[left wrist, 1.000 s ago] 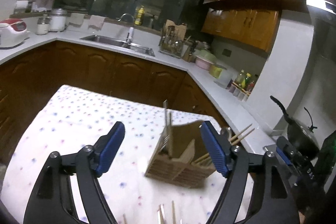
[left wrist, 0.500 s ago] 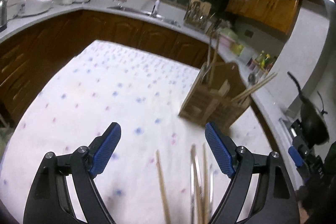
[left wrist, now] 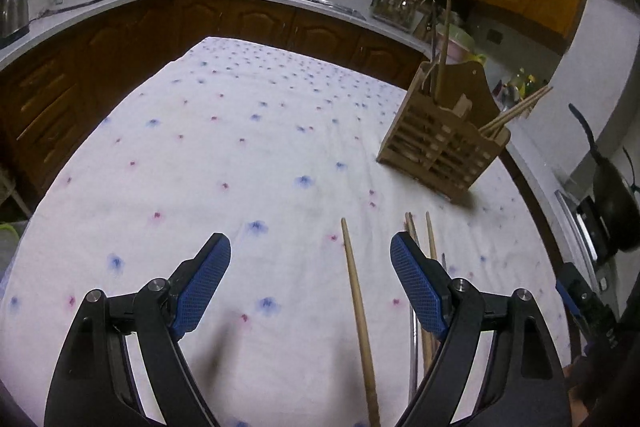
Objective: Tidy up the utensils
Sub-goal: 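Move both open tools back to the remaining chopsticks on the cloth, then grasp a wooden chopstick with the left tool while the right tool grasps another, then carry both wooden chopsticks upright above the wooden holder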
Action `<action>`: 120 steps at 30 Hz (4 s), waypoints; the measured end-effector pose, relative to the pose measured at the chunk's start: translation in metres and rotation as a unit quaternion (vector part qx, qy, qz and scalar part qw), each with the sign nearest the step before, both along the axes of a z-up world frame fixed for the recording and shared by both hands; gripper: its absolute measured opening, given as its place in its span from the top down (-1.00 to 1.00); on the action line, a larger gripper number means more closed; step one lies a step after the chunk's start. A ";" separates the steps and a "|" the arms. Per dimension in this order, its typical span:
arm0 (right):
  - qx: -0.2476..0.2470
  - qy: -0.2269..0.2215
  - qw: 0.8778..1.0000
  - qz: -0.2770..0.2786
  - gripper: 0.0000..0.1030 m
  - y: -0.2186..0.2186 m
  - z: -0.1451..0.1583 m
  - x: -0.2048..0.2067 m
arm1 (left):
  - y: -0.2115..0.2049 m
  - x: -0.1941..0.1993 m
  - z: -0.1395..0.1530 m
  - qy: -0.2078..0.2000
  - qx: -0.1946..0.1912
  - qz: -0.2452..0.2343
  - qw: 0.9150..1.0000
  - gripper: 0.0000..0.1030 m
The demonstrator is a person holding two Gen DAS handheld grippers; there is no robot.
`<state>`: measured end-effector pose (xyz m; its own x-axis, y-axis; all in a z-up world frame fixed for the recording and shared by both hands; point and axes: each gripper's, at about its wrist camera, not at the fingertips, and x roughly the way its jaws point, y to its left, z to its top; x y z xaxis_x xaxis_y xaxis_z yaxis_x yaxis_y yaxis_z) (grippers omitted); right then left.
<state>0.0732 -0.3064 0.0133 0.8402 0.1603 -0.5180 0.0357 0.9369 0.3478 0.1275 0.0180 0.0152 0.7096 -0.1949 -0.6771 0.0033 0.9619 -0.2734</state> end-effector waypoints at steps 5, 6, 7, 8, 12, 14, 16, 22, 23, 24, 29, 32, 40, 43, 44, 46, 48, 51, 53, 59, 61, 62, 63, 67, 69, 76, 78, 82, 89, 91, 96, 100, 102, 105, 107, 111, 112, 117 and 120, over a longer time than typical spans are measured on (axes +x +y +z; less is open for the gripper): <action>-0.005 0.015 1.000 0.005 -0.71 0.005 -0.008 -0.001 | -0.002 0.000 -0.003 0.007 0.005 -0.003 1.000 -0.63; -0.008 0.016 1.000 0.007 -0.71 0.007 -0.009 -0.001 | -0.002 0.000 -0.004 0.008 0.006 -0.004 1.000 -0.63; -0.010 0.017 1.000 0.009 -0.71 0.008 -0.009 -0.001 | -0.002 0.000 -0.004 0.009 0.008 -0.004 1.000 -0.63; -0.010 0.017 1.000 0.010 -0.70 0.009 -0.009 -0.001 | -0.003 0.001 -0.006 0.012 0.009 -0.004 1.000 -0.63; -0.012 0.020 1.000 0.014 -0.67 0.010 -0.010 0.001 | -0.006 0.004 -0.010 0.021 0.014 -0.006 1.000 -0.63; -0.014 0.024 0.999 0.017 -0.59 0.011 -0.011 0.003 | -0.007 0.005 -0.012 0.025 0.016 -0.007 1.000 -0.63; -0.015 0.032 0.999 0.021 -0.51 0.013 -0.014 0.005 | -0.009 0.006 -0.014 0.029 0.019 -0.008 0.999 -0.63; -0.019 0.064 0.997 0.039 -0.08 0.023 -0.027 0.016 | -0.015 0.013 -0.022 0.046 0.028 -0.016 0.998 -0.63; -0.020 0.070 0.996 0.043 0.01 0.025 -0.030 0.018 | -0.018 0.015 -0.023 0.050 0.033 -0.019 0.998 -0.62; -0.023 0.076 0.996 0.047 0.05 0.027 -0.032 0.022 | -0.020 0.017 -0.025 0.053 0.038 -0.021 0.998 -0.57; -0.037 0.107 0.991 0.073 0.37 0.043 -0.047 0.040 | -0.037 0.033 -0.037 0.084 0.056 -0.047 0.994 -0.20; -0.042 0.129 0.987 0.086 0.50 0.049 -0.057 0.052 | -0.045 0.043 -0.046 0.098 0.060 -0.058 0.992 -0.12; -0.058 0.162 0.980 0.096 0.66 0.058 -0.077 0.073 | -0.062 0.067 -0.064 0.122 0.073 -0.082 0.986 0.11; -0.080 0.162 0.978 0.101 0.66 0.064 -0.077 0.080 | -0.074 0.067 -0.065 0.106 0.109 -0.084 0.985 0.21; -0.086 0.161 0.978 0.103 0.67 0.066 -0.077 0.082 | -0.076 0.066 -0.066 0.102 0.116 -0.085 0.984 0.34; -0.104 0.160 0.976 0.105 0.77 0.071 -0.077 0.086 | -0.078 0.065 -0.065 0.097 0.125 -0.085 0.984 0.58; -0.120 0.159 0.974 0.104 0.82 0.073 -0.077 0.086 | -0.077 0.066 -0.065 0.096 0.122 -0.085 0.984 0.81; -0.132 0.157 0.973 0.107 0.87 0.074 -0.077 0.085 | -0.073 0.066 -0.064 0.098 0.113 -0.085 0.985 0.84; -0.124 0.157 0.974 0.106 0.91 0.072 -0.077 0.086 | -0.069 0.066 -0.063 0.101 0.099 -0.085 0.986 0.86; -0.071 0.145 0.982 0.099 0.92 0.054 -0.064 0.076 | -0.052 0.057 -0.051 0.100 0.044 -0.086 0.990 0.90; -0.063 0.132 0.985 0.096 0.92 0.051 -0.053 0.071 | -0.049 0.050 -0.040 0.088 0.030 -0.088 0.992 0.90; -0.058 0.123 0.986 0.095 0.92 0.048 -0.044 0.066 | -0.047 0.047 -0.034 0.083 0.023 -0.090 0.992 0.90; -0.052 0.115 0.988 0.094 0.92 0.045 -0.037 0.063 | -0.045 0.042 -0.026 0.076 0.015 -0.090 0.993 0.90; -0.040 0.077 0.992 0.087 0.92 0.034 -0.007 0.049 | -0.034 0.030 0.007 0.044 -0.016 -0.093 0.995 0.90; -0.038 0.057 0.994 0.083 0.92 0.030 0.009 0.042 | -0.030 0.024 0.022 0.029 -0.027 -0.094 0.995 0.90; -0.030 -0.017 0.997 0.066 0.92 0.016 0.065 0.021 | -0.018 0.003 0.069 -0.027 -0.047 -0.099 0.994 0.90; -0.031 -0.037 0.997 0.061 0.92 0.013 0.078 0.017 | -0.016 -0.001 0.078 -0.038 -0.051 -0.101 0.993 0.90; -0.031 -0.064 0.996 0.055 0.92 0.008 0.097 0.013 | -0.015 -0.007 0.090 -0.054 -0.048 -0.101 0.992 0.90; -0.031 -0.078 0.995 0.051 0.92 0.008 0.106 0.009 | -0.013 -0.009 0.096 -0.062 -0.045 -0.098 0.992 0.90; -0.032 -0.077 0.995 0.051 0.92 0.009 0.106 0.009 | -0.014 -0.009 0.096 -0.064 -0.044 -0.097 0.992 0.90; -0.031 -0.079 0.995 0.050 0.92 0.008 0.107 0.008 | -0.016 -0.008 0.100 -0.069 -0.044 -0.096 0.992 0.90; -0.032 -0.084 0.995 0.048 0.92 0.005 0.111 0.008 | -0.017 -0.004 0.107 -0.077 -0.044 -0.097 0.991 0.90; -0.032 -0.086 0.995 0.045 0.92 0.003 0.113 0.009 | -0.019 -0.002 0.112 -0.083 -0.044 -0.097 0.991 0.90; -0.031 -0.091 0.995 0.041 0.92 -0.001 0.117 0.013 | -0.023 0.003 0.123 -0.096 -0.044 -0.099 0.989 0.90; -0.031 -0.096 0.994 0.037 0.92 -0.003 0.119 0.016 | -0.027 0.008 0.132 -0.107 -0.044 -0.100 0.988 0.90; -0.032 -0.109 0.993 0.027 0.92 -0.009 0.128 0.026 | -0.034 0.018 0.151 -0.132 -0.039 -0.098 0.986 0.90; -0.032 -0.113 0.993 0.025 0.92 -0.010 0.130 0.028 | -0.038 0.023 0.158 -0.140 -0.036 -0.096 0.985 0.90; -0.037 -0.150 0.988 0.009 0.92 -0.015 0.153 0.044 | -0.049 0.045 0.185 -0.176 -0.032 -0.089 0.980 0.90; -0.041 -0.170 0.985 0.001 0.92 -0.016 0.166 0.056 | -0.055 0.060 0.201 -0.197 -0.033 -0.082 0.976 0.90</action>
